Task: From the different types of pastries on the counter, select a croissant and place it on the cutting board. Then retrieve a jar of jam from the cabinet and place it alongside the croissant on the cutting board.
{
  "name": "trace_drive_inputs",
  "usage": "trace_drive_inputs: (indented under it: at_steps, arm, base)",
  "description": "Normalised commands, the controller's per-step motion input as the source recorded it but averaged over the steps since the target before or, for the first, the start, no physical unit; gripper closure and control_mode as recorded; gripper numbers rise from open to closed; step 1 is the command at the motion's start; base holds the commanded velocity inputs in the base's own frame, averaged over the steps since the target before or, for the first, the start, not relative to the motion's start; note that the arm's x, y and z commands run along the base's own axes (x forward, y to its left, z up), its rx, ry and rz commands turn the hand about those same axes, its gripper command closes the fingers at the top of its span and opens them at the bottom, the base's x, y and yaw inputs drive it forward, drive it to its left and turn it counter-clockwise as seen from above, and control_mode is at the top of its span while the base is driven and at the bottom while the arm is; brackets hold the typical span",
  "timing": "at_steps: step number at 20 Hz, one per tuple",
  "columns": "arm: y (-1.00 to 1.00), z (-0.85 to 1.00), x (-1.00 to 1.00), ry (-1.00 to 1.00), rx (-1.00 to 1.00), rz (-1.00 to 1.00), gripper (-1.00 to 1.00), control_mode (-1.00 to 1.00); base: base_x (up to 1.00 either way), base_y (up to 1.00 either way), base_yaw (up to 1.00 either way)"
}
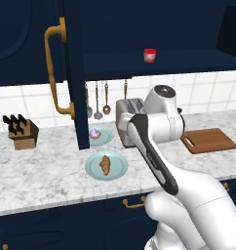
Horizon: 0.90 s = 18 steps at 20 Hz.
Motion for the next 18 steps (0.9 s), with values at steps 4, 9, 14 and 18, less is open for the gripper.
trace_drive_inputs:
  at_steps: [4,9,14,18]
  arm:
    - [0.24,-0.23,0.00,0.09,0.03,-0.01,-1.00,-1.00]
    - [0.36,-0.16,0.01,0.08,0.01,0.00,-1.00,-1.00]
    - [0.34,-0.09,0.11,0.00,0.00,0.00,-1.00,-1.00]
    - [0.13,-0.08,0.24,0.00,0.00,0.00,-1.00,-1.00]
  base:
    - [0.00,0.00,0.00]
    - [0.00,0.00,0.00]
    - [0.00,0.00,0.00]
    - [0.00,0.00,0.00]
